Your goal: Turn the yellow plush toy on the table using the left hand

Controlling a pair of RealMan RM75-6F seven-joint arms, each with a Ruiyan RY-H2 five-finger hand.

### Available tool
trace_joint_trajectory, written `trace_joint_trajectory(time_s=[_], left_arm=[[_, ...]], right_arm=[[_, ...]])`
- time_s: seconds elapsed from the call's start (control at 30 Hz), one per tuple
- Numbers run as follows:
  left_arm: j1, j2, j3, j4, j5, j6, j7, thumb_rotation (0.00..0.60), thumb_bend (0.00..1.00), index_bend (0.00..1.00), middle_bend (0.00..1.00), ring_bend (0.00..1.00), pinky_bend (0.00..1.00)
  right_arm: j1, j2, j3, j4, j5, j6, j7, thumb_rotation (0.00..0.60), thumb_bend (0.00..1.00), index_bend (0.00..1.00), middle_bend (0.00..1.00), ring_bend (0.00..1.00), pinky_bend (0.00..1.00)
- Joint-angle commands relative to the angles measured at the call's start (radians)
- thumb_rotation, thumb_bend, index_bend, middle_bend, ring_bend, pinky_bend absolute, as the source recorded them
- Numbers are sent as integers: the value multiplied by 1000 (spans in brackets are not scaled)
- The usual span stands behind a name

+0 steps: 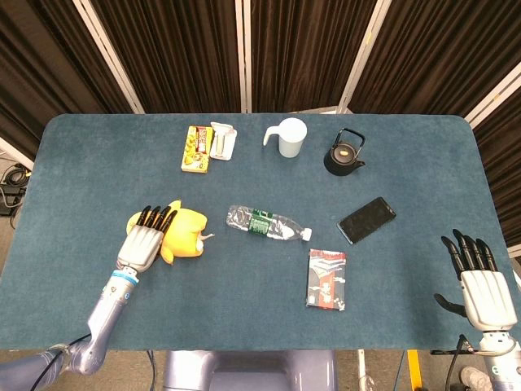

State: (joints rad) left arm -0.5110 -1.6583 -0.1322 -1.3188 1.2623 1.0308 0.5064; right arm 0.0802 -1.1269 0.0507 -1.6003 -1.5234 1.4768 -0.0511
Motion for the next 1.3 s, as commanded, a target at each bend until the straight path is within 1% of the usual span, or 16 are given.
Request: trace_joint_trajectory(time_s=[0.03,0.33,0.57,0.77,1.03,1.3], left_arm=[[-8,-10,9,-16,3,8,24,600,1000,0,0,0,0],[-13,-3,28,-78,20,47,68,600,1000,0,0,0,0],[-8,15,29,-96,27,76,55,600,1000,0,0,0,0],[0,53,24,-109,33,103,31,600,1000,0,0,0,0],[8,77,26,-79,7,98,9,600,1000,0,0,0,0],[4,55,28,-3,-40,54,-16,600,1000,0,0,0,0]], right_arm=[[0,0,0,0,1,-2,1,600,18,0,0,0,0],[-1,2,-2,1,-6,4,9,600,18,0,0,0,0],[-1,1,-1,3,-3,4,9,600,17,0,0,0,0],[0,-1,-3,3,-4,-1,5,600,18,0,0,0,0],[0,-4,-5,2,-4,-3,-6,600,17,0,0,0,0],[3,-9,-6,4,-1,-11,-15,600,18,0,0,0,0]])
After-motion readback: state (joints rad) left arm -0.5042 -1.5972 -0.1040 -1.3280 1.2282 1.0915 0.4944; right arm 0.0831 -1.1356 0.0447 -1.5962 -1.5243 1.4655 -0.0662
